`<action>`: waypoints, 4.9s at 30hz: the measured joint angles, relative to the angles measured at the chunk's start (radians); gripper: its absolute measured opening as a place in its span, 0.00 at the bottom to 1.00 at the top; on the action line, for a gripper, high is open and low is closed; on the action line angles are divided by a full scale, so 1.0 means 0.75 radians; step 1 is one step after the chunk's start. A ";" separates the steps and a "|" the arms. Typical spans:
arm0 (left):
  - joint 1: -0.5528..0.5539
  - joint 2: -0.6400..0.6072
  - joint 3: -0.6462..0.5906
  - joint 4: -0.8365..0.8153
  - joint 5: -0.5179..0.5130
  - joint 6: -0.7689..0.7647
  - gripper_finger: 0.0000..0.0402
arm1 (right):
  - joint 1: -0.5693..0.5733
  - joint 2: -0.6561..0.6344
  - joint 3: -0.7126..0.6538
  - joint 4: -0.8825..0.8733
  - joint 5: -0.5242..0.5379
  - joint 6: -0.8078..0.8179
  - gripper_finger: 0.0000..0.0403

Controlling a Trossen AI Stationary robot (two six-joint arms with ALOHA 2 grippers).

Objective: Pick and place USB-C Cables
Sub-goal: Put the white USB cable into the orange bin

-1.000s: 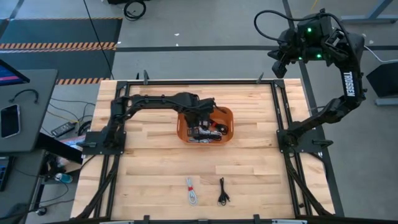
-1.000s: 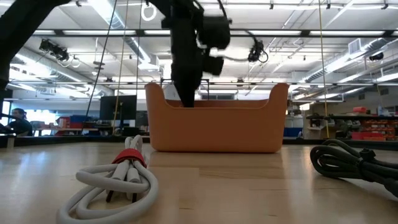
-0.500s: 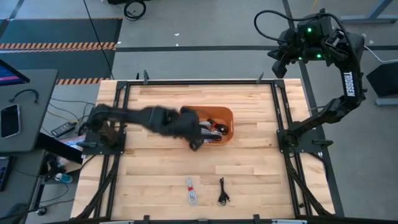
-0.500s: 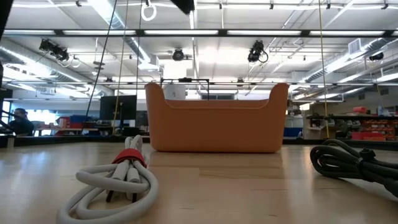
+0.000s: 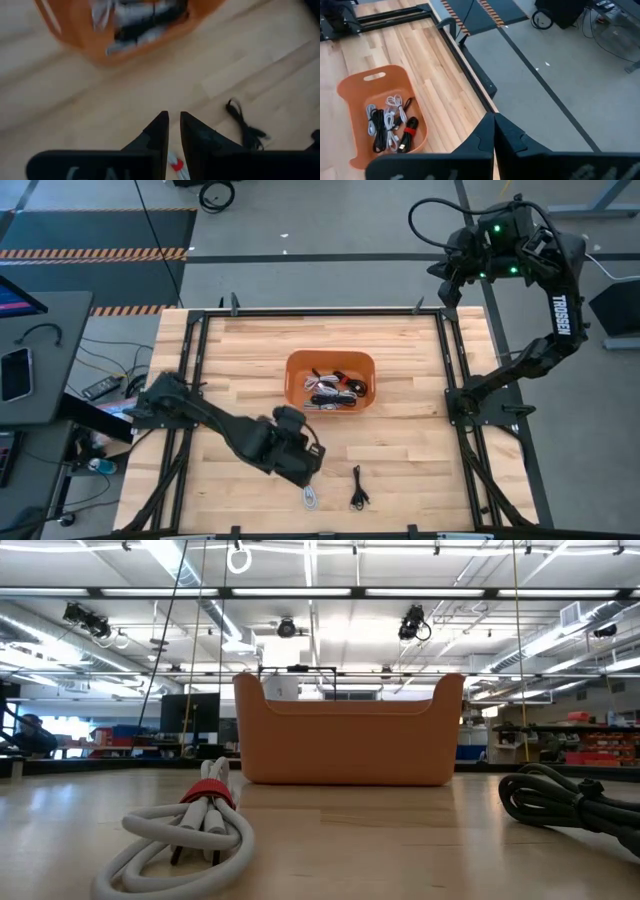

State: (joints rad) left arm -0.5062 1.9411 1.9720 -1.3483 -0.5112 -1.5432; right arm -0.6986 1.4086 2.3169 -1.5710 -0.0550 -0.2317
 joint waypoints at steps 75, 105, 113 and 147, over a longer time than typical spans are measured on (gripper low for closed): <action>0.098 0.190 0.267 -0.300 0.134 -0.180 0.10 | 0.059 0.031 0.000 0.097 -0.139 -0.083 0.01; 1.051 -0.032 -0.101 0.178 0.748 2.437 0.10 | 0.182 0.146 0.000 0.454 -0.007 0.189 0.01; 0.975 -0.029 -0.348 0.502 0.892 2.497 0.10 | 0.196 0.127 0.000 0.455 0.038 0.262 0.01; 1.051 -0.033 -0.829 0.972 0.872 2.534 0.10 | 0.287 0.132 0.000 0.457 0.038 0.320 0.01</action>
State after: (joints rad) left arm 0.2824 1.9163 1.3502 -0.6189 0.1425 0.3573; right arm -0.4835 1.5078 2.3169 -1.2285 -0.0265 0.0086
